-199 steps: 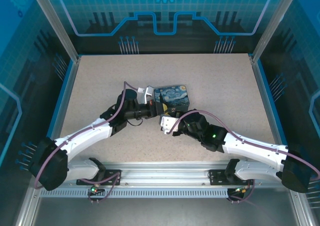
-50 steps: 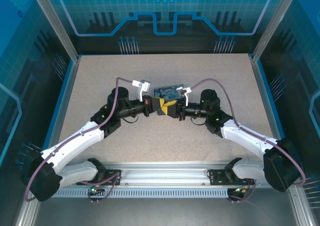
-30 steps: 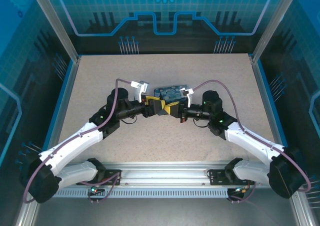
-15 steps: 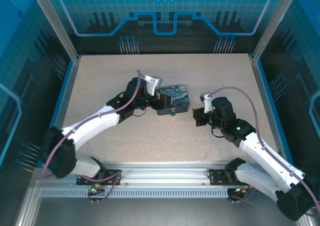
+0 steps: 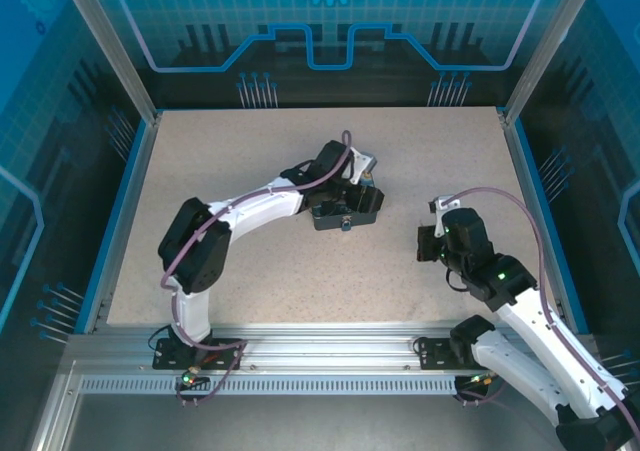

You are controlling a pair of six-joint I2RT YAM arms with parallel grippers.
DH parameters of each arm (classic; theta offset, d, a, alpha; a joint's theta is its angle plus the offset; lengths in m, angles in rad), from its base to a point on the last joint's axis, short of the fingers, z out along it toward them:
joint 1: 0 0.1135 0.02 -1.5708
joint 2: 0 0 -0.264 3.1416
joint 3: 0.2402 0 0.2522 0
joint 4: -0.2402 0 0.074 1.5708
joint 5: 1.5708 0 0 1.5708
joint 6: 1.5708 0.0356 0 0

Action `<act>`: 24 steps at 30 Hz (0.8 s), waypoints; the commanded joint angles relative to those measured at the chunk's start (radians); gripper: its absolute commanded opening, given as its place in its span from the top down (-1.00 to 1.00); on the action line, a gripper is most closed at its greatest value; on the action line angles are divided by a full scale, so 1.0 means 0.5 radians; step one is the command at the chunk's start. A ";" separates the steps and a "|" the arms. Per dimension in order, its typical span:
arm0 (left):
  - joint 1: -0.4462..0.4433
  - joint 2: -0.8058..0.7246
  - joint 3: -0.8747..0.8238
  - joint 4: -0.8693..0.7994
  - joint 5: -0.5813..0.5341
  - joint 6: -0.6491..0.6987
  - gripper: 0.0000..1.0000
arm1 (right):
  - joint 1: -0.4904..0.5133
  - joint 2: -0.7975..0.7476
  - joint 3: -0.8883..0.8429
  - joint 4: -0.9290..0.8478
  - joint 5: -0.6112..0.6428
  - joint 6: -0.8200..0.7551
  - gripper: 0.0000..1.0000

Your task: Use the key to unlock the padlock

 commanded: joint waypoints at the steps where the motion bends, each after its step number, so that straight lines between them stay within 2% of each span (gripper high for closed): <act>1: -0.025 0.149 0.175 -0.133 0.073 0.061 -0.34 | -0.035 -0.031 0.064 -0.087 0.052 -0.038 1.00; 6: -0.036 0.284 0.303 -0.219 0.070 0.059 -0.35 | -0.047 0.006 0.056 -0.075 0.036 -0.048 1.00; 11: -0.038 0.316 0.271 -0.262 0.088 0.048 -0.34 | -0.063 0.056 0.043 -0.039 0.015 -0.054 1.00; 24: -0.158 0.029 -0.193 -0.166 0.011 -0.040 -0.33 | -0.129 0.164 -0.040 0.105 -0.136 -0.027 1.00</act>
